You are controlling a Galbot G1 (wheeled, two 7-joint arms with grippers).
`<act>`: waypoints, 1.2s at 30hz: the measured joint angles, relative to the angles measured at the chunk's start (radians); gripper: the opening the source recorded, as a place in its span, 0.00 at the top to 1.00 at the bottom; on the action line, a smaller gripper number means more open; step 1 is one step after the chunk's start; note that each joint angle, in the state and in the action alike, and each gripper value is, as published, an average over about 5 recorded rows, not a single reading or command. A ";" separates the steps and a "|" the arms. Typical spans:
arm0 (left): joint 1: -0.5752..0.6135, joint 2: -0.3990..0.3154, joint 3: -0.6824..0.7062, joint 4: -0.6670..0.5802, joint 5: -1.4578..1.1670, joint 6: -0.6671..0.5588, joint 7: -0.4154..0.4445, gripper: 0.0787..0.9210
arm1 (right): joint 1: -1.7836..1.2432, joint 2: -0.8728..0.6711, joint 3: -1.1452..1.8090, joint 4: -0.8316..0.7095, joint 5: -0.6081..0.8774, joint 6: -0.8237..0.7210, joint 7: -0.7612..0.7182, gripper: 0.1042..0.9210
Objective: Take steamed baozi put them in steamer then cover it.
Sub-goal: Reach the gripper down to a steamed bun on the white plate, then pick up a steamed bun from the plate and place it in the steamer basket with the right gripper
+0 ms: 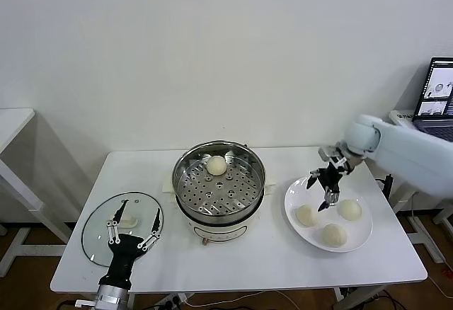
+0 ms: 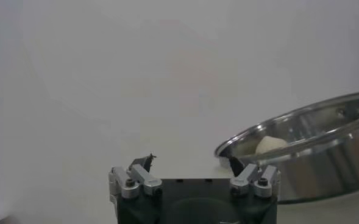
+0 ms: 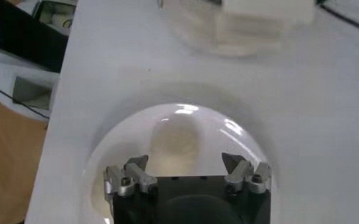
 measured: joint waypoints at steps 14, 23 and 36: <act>0.009 0.000 -0.008 -0.002 0.005 0.000 0.000 0.12 | -0.117 0.045 0.051 -0.049 -0.036 -0.024 0.073 0.12; 0.012 0.000 -0.017 -0.001 0.005 0.001 -0.001 0.12 | -0.145 0.057 0.066 -0.051 -0.060 -0.031 0.085 0.22; 0.004 0.000 -0.018 -0.001 0.004 0.000 -0.004 0.12 | -0.094 0.042 0.054 -0.022 -0.070 -0.028 0.066 0.30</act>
